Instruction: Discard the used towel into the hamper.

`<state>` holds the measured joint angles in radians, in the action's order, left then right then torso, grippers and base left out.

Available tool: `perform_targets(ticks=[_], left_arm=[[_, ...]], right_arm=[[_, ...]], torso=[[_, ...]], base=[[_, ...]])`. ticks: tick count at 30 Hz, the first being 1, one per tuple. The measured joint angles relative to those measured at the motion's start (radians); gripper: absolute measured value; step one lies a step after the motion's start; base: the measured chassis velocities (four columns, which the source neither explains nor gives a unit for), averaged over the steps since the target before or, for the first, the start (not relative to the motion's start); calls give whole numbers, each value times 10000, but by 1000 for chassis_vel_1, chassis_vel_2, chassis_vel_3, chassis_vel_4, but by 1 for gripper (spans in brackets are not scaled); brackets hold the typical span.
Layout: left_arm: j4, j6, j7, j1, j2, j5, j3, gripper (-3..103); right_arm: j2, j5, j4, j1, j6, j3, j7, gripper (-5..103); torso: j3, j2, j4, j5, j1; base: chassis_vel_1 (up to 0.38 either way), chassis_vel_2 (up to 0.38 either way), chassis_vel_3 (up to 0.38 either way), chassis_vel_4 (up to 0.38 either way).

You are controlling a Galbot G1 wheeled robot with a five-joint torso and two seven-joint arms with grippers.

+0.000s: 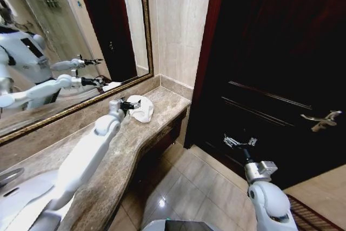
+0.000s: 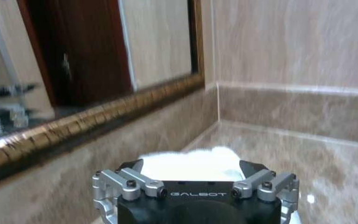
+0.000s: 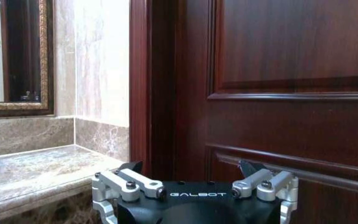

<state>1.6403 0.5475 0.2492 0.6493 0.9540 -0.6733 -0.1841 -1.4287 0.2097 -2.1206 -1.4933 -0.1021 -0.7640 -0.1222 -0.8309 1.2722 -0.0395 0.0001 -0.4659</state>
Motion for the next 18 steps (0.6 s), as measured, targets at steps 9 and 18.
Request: perform_targets(ticks=[9,18], left_arm=[[-539,1078,801,-742,414,-219,708,100],[-1419,1000,650,-1226,458,242,965,100]], right_arm=[[134,36,-100,-123,29,-45,241,100],[187,170,-168,-153,57,-171,534,100]], torso=[[1,0,2,-1,1],[1,0,-1,-1,2]], base=[[0,0,0,0],[0,0,0,0]])
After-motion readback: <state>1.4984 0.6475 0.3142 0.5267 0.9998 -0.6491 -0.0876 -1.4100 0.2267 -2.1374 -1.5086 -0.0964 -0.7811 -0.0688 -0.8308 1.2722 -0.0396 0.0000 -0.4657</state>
